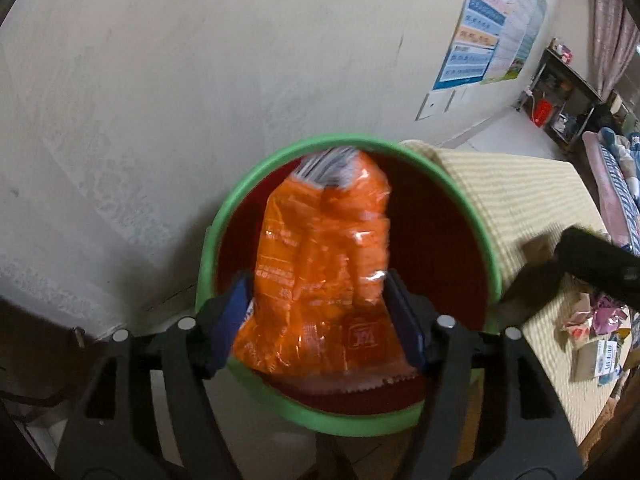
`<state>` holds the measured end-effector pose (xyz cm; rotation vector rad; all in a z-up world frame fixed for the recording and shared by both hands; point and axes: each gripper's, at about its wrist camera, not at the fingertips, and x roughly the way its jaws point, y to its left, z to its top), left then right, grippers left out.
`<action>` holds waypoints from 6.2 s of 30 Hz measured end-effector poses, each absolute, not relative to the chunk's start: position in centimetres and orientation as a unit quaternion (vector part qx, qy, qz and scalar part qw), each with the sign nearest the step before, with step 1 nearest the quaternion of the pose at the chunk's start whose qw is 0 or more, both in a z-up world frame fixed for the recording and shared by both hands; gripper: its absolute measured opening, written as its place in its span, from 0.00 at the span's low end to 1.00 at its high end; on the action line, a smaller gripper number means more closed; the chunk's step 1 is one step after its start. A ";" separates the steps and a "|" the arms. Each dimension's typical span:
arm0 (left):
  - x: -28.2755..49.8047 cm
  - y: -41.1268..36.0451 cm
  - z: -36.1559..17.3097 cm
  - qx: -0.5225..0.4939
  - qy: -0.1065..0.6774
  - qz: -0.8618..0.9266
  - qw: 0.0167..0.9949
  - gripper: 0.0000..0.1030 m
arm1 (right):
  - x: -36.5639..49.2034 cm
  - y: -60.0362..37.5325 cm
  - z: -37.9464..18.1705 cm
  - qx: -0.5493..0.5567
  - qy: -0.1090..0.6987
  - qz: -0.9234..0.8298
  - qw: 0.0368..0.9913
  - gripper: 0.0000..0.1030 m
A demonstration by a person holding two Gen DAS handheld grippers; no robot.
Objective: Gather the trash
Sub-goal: 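Carry both wrappers to the green-rimmed bin and open both tools to drop them, then grasp the blue wrapper with the left tool while the right tool grasps the pink snack bag, then carry the blue wrapper and pink bag over the bin and release both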
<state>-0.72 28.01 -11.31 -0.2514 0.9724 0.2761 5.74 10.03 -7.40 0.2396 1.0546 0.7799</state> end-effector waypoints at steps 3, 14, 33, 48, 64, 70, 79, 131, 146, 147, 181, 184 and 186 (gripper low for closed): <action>-0.6 27.9 -11.6 -0.118 0.464 0.135 0.867 0.73 | 5.5 9.7 -7.0 0.107 0.474 0.360 0.796 0.68; -0.4 25.4 -10.0 -0.095 0.447 0.117 0.882 0.73 | 4.8 -2.5 -6.4 0.131 0.440 0.204 0.865 0.68; 0.6 13.1 -6.7 -0.009 0.434 -0.003 0.901 0.73 | 6.2 -17.0 -14.9 0.344 0.476 0.064 0.807 0.45; 8.1 -2.4 -7.9 0.030 0.465 -0.161 0.870 0.64 | -2.0 -26.1 -10.4 0.394 0.377 0.081 0.834 0.27; 9.3 -5.4 -12.1 0.000 0.518 -0.135 0.845 0.03 | -2.9 -28.3 -11.6 0.408 0.375 0.074 0.829 0.28; 7.0 -4.1 -9.0 -0.005 0.467 -0.138 0.874 0.03 | -2.7 -27.3 -10.7 0.387 0.373 0.079 0.840 0.28; 5.6 -2.4 -6.2 -0.018 0.436 -0.147 0.887 0.03 | -2.9 -25.4 -9.0 0.359 0.357 0.093 0.857 0.28; 5.2 4.9 -5.2 -0.079 0.417 -0.106 0.899 0.03 | -2.0 -18.9 -6.8 0.253 0.369 0.139 0.883 0.29; 3.8 12.1 -5.4 -0.100 0.415 -0.035 0.904 0.03 | -1.3 -14.7 -6.3 0.226 0.393 0.181 0.873 0.29; 3.7 12.6 -5.3 -0.101 0.411 -0.032 0.906 0.03 | -1.2 -14.2 -6.3 0.221 0.396 0.184 0.872 0.29; -1.1 29.1 -9.5 -0.183 0.425 0.115 0.879 0.04 | 5.4 7.8 -7.1 0.099 0.489 0.352 0.792 0.31; -1.2 29.6 -9.6 -0.186 0.426 0.120 0.877 0.04 | 5.8 9.3 -6.9 0.089 0.485 0.356 0.794 0.31; -1.1 29.7 -9.6 -0.189 0.425 0.120 0.877 0.04 | 6.0 9.9 -6.9 0.084 0.485 0.358 0.794 0.32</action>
